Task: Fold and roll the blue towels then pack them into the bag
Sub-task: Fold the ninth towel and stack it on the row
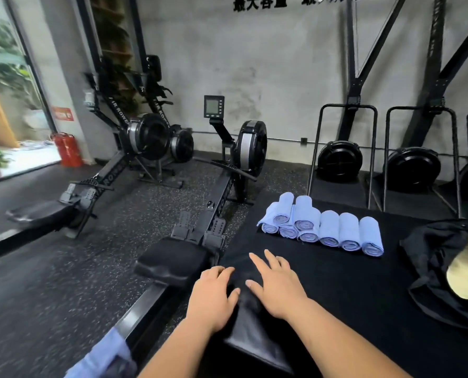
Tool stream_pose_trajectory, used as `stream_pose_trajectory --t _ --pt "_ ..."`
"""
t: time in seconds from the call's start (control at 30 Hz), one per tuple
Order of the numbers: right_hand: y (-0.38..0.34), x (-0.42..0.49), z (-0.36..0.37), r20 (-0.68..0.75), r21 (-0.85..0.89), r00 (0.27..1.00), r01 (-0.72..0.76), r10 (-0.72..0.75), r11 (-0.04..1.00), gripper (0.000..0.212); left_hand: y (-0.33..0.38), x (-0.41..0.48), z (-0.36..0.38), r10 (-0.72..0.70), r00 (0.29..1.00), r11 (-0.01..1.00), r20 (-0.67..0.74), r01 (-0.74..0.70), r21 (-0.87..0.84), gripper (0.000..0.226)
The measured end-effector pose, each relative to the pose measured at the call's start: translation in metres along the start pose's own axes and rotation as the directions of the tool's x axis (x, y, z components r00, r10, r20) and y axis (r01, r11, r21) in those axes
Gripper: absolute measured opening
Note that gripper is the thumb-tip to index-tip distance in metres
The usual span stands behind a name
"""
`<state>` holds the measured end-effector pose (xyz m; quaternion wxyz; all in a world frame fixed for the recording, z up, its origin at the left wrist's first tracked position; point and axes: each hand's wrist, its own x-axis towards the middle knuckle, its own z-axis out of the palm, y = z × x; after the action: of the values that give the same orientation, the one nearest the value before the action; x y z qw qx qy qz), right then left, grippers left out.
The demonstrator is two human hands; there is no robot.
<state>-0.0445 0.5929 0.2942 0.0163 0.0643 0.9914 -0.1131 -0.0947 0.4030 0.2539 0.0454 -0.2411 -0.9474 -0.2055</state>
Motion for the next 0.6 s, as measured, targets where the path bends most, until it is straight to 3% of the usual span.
stream_pose_trajectory --t 0.3,0.6 --pt "-0.092 -0.027 0.024 0.032 0.016 0.985 0.171 -0.172 0.985 0.073 -0.064 -0.081 -0.035 -0.141 0.990 0.985 -0.011 0.142 0.102 0.065" --pt "-0.161 -0.048 0.063 0.134 0.022 0.943 0.305 -0.305 0.952 0.071 -0.127 -0.157 -0.029 -0.310 0.951 0.949 0.015 0.308 0.068 0.064"
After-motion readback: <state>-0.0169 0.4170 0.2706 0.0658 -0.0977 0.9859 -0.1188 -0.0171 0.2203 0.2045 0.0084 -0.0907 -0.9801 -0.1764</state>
